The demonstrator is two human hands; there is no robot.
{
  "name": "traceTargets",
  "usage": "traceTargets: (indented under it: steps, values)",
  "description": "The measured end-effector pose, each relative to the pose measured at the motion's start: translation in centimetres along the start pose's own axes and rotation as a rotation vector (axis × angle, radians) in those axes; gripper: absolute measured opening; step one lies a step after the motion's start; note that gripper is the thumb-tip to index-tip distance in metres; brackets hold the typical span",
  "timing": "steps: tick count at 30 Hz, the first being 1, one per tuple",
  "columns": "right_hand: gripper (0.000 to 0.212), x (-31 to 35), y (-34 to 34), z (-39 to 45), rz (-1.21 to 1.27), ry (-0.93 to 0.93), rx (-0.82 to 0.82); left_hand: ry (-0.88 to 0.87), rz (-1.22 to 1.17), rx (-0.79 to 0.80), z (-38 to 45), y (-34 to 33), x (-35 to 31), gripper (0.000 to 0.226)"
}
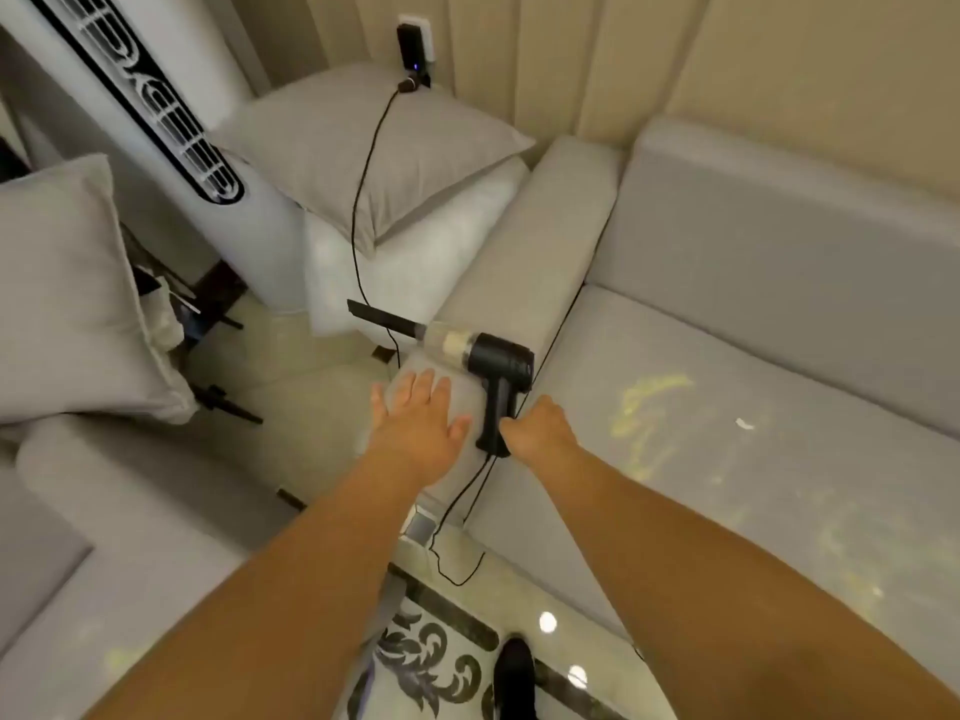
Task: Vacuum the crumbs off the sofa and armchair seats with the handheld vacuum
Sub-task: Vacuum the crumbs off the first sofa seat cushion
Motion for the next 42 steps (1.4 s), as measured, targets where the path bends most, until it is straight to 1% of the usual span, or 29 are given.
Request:
traceTargets:
  steps: [2, 4, 6, 8, 10, 13, 14, 15, 17, 20, 22, 23, 26, 27, 29, 31, 32, 34, 36, 39, 42]
  values:
    - [0.045, 0.4, -1.9, 1.0, 0.166, -0.121, 0.024, -0.019, 0.009, 0.001, 1.1, -0.5, 0.0, 0.069]
    - [0.038, 0.8, -3.7, 2.2, 0.246, -0.206, 0.031, -0.030, 0.007, -0.004, 2.1, -1.3, 0.4, 0.069]
    - [0.039, 0.8, -5.1, 2.4, 0.275, -0.243, 0.033, -0.042, 0.019, 0.016, 2.8, -2.5, 0.7, 0.068]
    - [0.038, 0.3, -5.8, 3.1, 0.277, -0.248, 0.013, -0.036, 0.051, 0.039, 3.1, -3.8, 1.1, 0.068]
    - [0.036, 0.1, -6.0, 3.3, 0.317, -0.246, 0.012, -0.027, 0.068, 0.031, 3.1, -4.4, 1.4, 0.068]
    - [0.032, -0.5, -5.5, 3.2, 0.472, -0.297, 0.064, -0.033, 0.105, 0.015, 2.7, -5.1, 0.4, 0.068]
    - [0.026, -0.9, -4.9, 2.9, 0.522, -0.315, 0.081, -0.036, 0.115, 0.023, 2.5, -5.3, -0.1, 0.068]
    - [0.020, -1.5, -4.3, 2.8, 0.556, -0.322, 0.090, -0.038, 0.125, 0.034, 2.3, -5.5, -0.8, 0.068]
    - [0.020, -3.7, -1.2, 2.7, 0.605, -0.298, 0.083, -0.059, 0.143, 0.049, 2.0, -5.9, -4.0, 0.069]
    - [0.041, -8.0, 4.0, 2.9, 0.652, -0.224, 0.039, -0.117, 0.130, 0.026, 1.5, -5.8, -10.1, 0.069]
    - [0.046, -10.8, 7.1, 2.8, 0.680, -0.209, 0.036, -0.145, 0.091, 0.000, 1.0, -5.6, -13.9, 0.068]
    - [0.044, -12.8, 9.3, 2.7, 0.712, -0.218, 0.023, -0.155, 0.084, -0.005, 0.5, -5.8, -16.2, 0.067]
    - [0.026, -18.9, 15.8, 2.2, 0.848, -0.236, -0.062, -0.186, 0.064, 0.012, -1.8, -7.1, -22.1, 0.065]
    - [0.026, -20.6, 18.0, 2.1, 0.871, -0.235, -0.086, -0.185, 0.057, 0.014, -2.5, -7.7, -23.6, 0.065]
    - [0.026, -23.5, 21.8, 2.4, 0.872, -0.200, -0.128, -0.190, 0.068, 0.028, -3.3, -9.0, -26.0, 0.065]
    - [0.020, -25.8, 24.8, 3.7, 0.821, -0.105, -0.136, -0.190, 0.105, 0.010, -3.6, -10.8, -28.1, 0.065]
    - [0.022, -26.7, 25.9, 4.5, 0.790, -0.069, -0.133, -0.185, 0.110, -0.002, -3.4, -11.7, -28.9, 0.065]
    - [0.028, -28.9, 26.8, 6.7, 0.761, -0.052, -0.118, -0.156, 0.097, -0.031, -1.8, -14.3, -29.9, 0.065]
    - [0.024, -31.7, 26.5, 9.0, 0.750, -0.036, -0.134, -0.133, 0.104, -0.029, -0.3, -18.4, -30.8, 0.066]
    - [0.020, -35.5, 25.7, 12.0, 0.734, -0.003, -0.222, -0.162, 0.181, -0.021, 1.5, -24.9, -32.4, 0.068]
    - [0.020, -38.0, 23.8, 15.2, 0.750, 0.038, -0.267, -0.203, 0.201, -0.020, 3.7, -30.6, -34.3, 0.068]
Point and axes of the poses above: each hand's wrist, its own z-axis towards the middle knuckle, its own y-axis out of the back of the hand, x = y × z, the point moved 10 cm from there along z, towards the middle knuckle, and after that the axes turned 11 degrees about -x, right-handed, at the moved point
